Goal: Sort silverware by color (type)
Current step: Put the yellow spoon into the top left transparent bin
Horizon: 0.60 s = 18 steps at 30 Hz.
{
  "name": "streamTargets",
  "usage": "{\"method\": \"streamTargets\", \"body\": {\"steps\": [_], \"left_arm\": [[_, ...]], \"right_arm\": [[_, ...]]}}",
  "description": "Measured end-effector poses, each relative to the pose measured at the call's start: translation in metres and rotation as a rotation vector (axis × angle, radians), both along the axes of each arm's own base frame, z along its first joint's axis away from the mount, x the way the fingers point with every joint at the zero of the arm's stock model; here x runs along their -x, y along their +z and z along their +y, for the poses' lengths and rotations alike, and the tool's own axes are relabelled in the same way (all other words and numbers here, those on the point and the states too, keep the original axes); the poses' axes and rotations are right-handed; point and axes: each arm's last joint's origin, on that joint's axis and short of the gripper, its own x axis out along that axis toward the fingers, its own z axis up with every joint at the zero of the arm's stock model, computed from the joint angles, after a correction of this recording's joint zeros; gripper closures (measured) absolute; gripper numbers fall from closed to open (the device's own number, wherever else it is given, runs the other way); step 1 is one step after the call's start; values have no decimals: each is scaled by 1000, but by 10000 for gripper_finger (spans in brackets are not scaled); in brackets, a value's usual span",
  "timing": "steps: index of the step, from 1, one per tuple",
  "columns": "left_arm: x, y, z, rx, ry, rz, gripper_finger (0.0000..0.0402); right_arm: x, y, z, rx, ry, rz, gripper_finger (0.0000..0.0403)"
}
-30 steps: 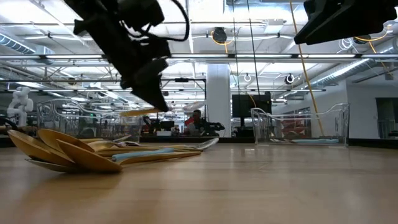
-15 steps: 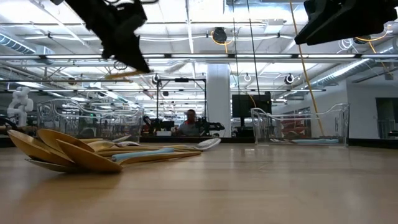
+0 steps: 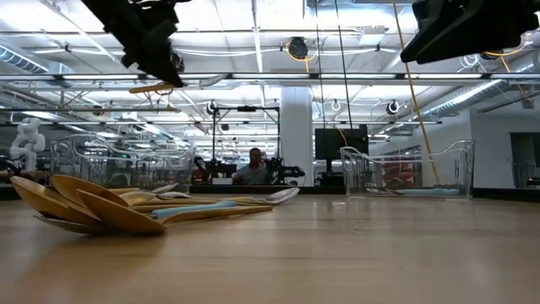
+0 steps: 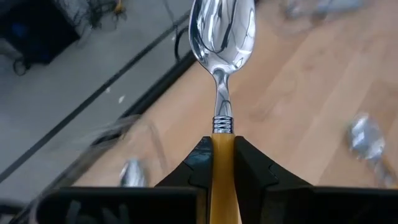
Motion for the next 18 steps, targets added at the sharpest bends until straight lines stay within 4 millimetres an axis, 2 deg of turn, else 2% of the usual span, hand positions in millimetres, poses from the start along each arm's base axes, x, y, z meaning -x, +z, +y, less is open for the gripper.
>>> {"method": "streamTargets", "body": {"steps": [12, 18], "left_arm": [[12, -4, 12, 11, 40, 92, 365], [21, -7, 25, 23, 108, 149, 364]], "right_arm": [[1, -1, 0, 6, 0, 10, 289], [1, -1, 0, 8, 0, 12, 289]]}}
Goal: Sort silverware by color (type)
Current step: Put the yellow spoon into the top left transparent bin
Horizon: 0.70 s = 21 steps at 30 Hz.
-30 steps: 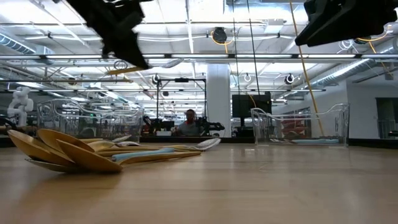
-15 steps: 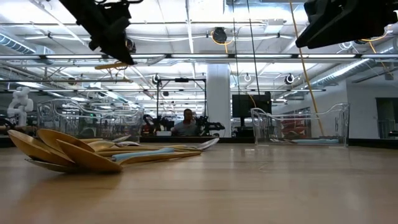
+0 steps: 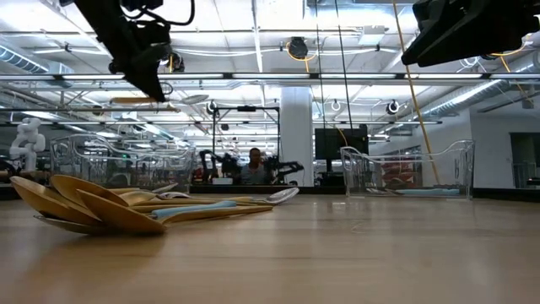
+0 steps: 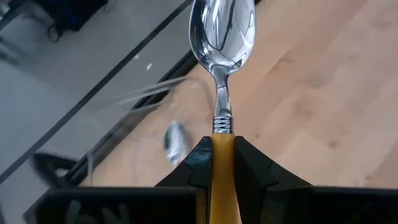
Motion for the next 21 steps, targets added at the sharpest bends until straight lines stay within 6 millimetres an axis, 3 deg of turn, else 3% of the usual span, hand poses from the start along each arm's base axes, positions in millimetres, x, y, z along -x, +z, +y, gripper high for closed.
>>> {"method": "streamTargets", "body": {"steps": [10, 21], "left_arm": [[14, -7, 18, 35, 69, 68, 364], [26, -47, 29, 101, 155, 116, 364]], "right_arm": [[0, 0, 0, -6, -4, -1, 289], [0, 0, 0, -6, -4, 0, 289]]}}
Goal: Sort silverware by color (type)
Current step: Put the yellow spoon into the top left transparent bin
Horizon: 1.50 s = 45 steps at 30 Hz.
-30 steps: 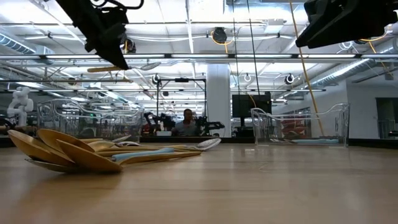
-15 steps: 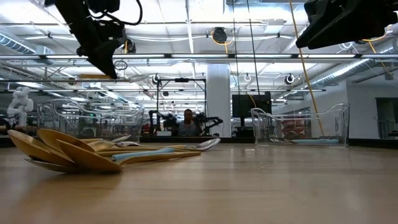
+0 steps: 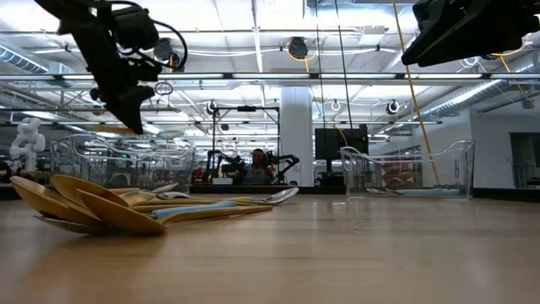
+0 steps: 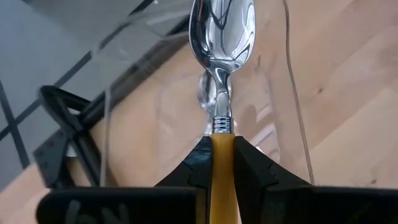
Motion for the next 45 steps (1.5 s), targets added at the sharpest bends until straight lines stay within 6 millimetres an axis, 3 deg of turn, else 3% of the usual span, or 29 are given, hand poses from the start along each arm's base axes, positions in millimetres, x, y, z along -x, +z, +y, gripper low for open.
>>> {"method": "streamTargets", "body": {"steps": [15, 32, 45], "left_arm": [[11, -48, -3, 46, 62, 16, 364], [12, -60, 1, -5, 84, 5, 364], [-2, -85, 18, 27, 101, 72, 364]], "right_arm": [[0, 0, 0, 2, -3, -1, 289], [-1, 2, 1, -9, -1, -20, 289], [-1, 2, 1, -8, -1, -21, 289]]}}
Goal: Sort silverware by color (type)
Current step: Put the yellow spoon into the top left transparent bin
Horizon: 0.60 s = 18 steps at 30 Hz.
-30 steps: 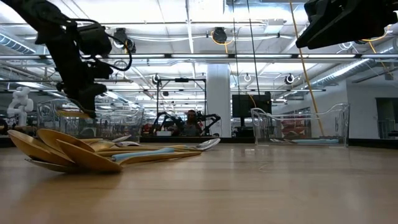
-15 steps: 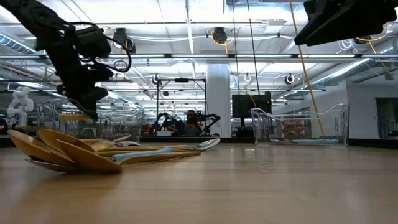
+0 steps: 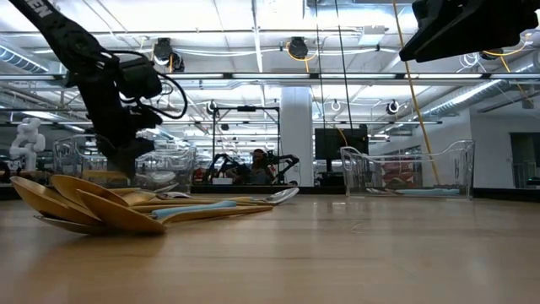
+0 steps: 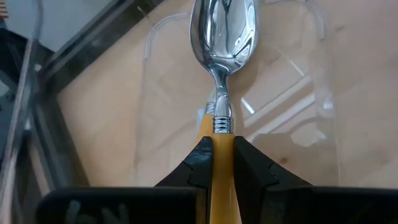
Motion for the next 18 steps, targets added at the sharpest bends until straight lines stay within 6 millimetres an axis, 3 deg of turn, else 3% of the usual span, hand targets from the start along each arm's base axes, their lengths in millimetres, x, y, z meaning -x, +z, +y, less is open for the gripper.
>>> {"method": "streamTargets", "body": {"steps": [9, 18], "left_arm": [[0, -3, 5, 8, 37, -6, 352], [0, -2, 6, 9, 45, -12, 240]], "right_arm": [[0, 0, 0, 7, 4, 1, 289], [0, 0, 0, 12, 7, 2, 289]]}}
